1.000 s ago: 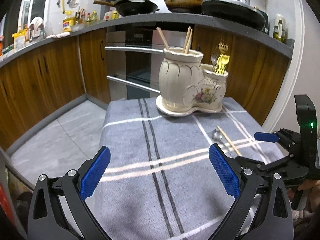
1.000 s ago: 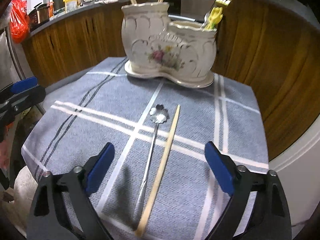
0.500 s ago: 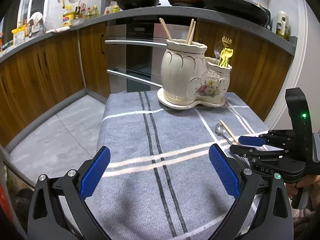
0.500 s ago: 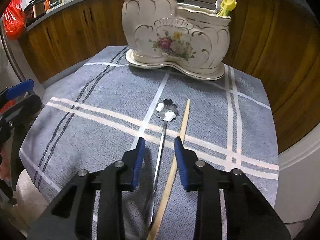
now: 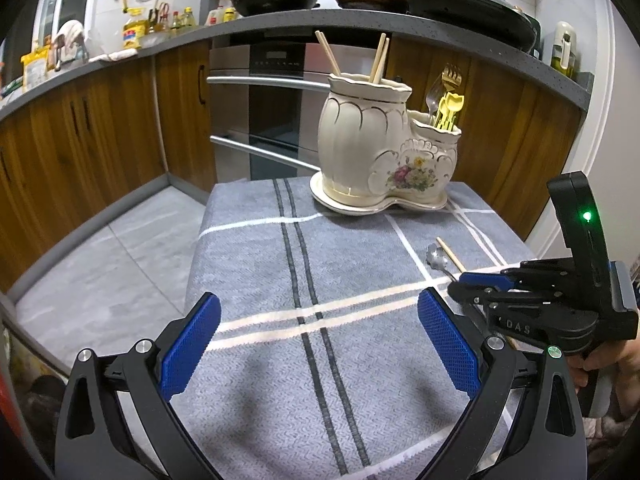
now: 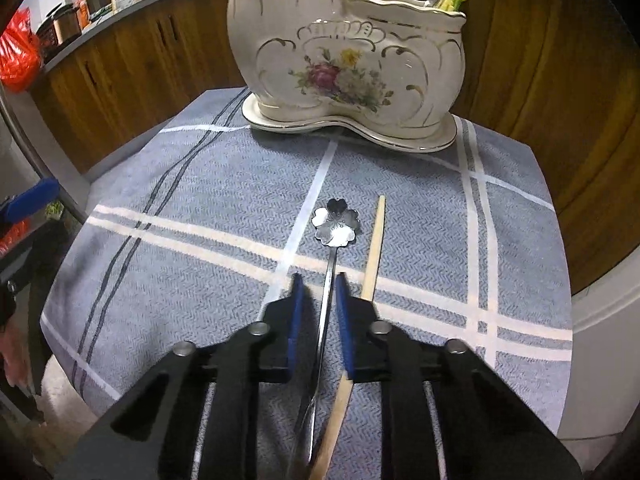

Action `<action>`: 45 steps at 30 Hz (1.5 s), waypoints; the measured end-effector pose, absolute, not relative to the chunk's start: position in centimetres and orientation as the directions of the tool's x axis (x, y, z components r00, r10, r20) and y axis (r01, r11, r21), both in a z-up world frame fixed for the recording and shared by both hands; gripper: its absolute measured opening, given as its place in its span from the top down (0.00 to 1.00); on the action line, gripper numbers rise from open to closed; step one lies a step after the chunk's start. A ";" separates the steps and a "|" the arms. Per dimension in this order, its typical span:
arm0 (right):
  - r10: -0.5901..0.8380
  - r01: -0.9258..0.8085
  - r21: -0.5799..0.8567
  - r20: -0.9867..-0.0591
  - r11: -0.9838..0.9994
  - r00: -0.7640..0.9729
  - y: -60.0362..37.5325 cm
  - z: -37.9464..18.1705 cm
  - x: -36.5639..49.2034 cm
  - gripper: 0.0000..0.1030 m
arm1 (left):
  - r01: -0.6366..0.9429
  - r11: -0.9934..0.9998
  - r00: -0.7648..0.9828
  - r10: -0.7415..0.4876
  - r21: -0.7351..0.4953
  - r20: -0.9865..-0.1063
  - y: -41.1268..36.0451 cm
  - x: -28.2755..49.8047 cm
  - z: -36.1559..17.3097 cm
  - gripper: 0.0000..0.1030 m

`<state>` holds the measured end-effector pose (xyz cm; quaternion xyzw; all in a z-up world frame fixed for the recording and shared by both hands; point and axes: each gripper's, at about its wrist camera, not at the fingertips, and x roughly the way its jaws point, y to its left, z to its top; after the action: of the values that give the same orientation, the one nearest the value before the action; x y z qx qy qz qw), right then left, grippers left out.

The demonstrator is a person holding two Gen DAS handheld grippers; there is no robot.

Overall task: Organize utensils
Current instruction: 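Lower the right gripper and close it on the silver spoon handle, then grasp the wooden chopstick with the left gripper while the right gripper holds the spoon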

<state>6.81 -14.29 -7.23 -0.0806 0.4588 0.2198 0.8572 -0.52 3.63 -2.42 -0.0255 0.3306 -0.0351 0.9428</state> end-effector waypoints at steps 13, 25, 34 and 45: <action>0.372 -0.445 0.145 -0.794 0.884 0.480 -15.9 -6.3 5.6 0.97 | 0.053 0.996 0.776 -0.084 -0.069 -0.625 3.4 -0.5 -2.4 0.05; 0.451 -0.450 0.216 -0.726 0.867 0.520 -19.2 -1.6 4.4 0.97 | 0.078 0.994 0.757 -0.109 -0.076 -0.644 2.0 0.1 -2.8 0.05; 0.365 -0.366 0.174 -0.748 0.914 0.555 -24.2 -3.7 4.7 0.97 | 0.168 0.979 0.666 -0.200 -0.116 -0.719 -4.4 1.5 -4.3 0.05; 0.367 -0.340 0.197 -0.739 0.919 0.565 -27.7 -5.1 4.5 0.97 | 0.263 0.964 0.570 -0.188 -0.039 -0.800 -12.7 4.2 -6.6 0.39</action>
<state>4.54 -27.73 -5.06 0.0160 0.4213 0.2000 0.8844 4.19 -12.73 -6.63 0.0419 0.4460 -0.1273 0.8850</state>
